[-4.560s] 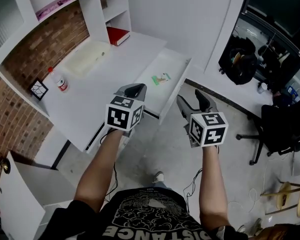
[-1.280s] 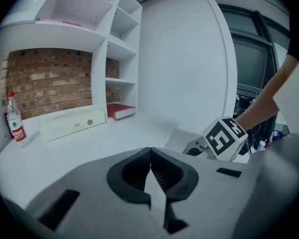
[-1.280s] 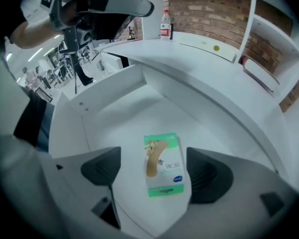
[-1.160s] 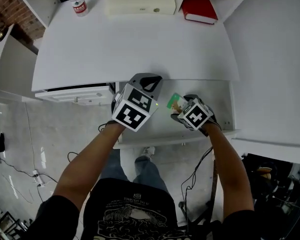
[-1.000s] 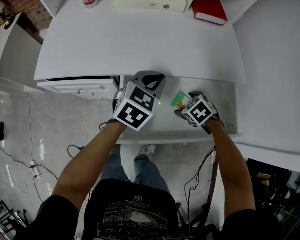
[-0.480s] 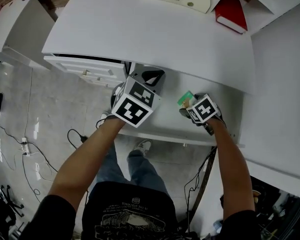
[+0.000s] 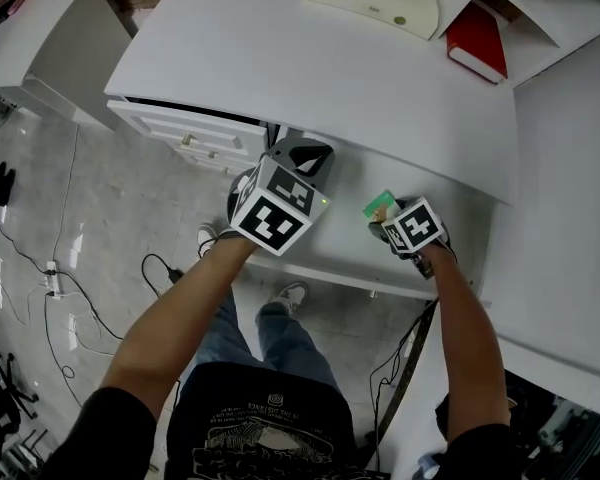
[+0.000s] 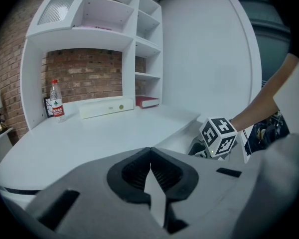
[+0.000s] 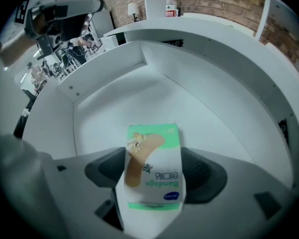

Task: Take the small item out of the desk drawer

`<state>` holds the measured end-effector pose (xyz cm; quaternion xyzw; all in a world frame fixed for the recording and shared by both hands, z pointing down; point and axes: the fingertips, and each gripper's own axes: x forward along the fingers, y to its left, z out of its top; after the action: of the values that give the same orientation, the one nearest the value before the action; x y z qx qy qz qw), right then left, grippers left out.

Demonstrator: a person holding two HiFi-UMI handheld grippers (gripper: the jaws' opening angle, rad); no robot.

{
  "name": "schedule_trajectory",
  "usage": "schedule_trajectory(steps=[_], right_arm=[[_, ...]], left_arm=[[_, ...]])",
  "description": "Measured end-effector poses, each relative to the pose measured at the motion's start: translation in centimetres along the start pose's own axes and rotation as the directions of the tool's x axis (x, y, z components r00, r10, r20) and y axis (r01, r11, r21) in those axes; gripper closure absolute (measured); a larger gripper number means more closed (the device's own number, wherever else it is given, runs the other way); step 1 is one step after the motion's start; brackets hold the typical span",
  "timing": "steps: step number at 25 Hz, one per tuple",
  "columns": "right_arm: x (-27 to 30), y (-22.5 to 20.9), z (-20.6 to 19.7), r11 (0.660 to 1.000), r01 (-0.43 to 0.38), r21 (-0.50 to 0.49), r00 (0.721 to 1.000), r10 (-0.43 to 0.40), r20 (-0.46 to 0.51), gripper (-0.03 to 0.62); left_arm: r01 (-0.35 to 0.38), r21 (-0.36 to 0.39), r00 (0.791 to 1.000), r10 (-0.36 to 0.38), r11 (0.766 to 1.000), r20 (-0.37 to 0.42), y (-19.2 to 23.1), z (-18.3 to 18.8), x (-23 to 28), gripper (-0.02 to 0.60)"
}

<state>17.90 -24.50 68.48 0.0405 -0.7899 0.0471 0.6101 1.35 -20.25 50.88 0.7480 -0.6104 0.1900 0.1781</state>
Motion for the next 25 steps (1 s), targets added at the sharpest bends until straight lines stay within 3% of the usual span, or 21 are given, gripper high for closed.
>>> schedule_trajectory(steps=[15, 20, 25], right_arm=[[-6.8, 1.7, 3.9, 0.999, 0.012, 0.036, 0.98, -0.019, 0.196, 0.246], [-9.9, 0.8, 4.6, 0.998, 0.061, 0.026, 0.971, -0.065, 0.23, 0.246], [-14.2, -1.0, 6.5, 0.991, 0.113, 0.07, 0.942, -0.13, 0.309, 0.246]], left_arm=[[-0.028, 0.001, 0.999, 0.028, 1.0, 0.018, -0.4, 3.5, -2.6, 0.575], [-0.044, 0.015, 0.998, 0.043, 0.999, 0.05, -0.1, 6.1, -3.3, 0.575], [-0.047, 0.019, 0.996, 0.045, 0.999, 0.077, 0.2, 8.6, -3.7, 0.574]])
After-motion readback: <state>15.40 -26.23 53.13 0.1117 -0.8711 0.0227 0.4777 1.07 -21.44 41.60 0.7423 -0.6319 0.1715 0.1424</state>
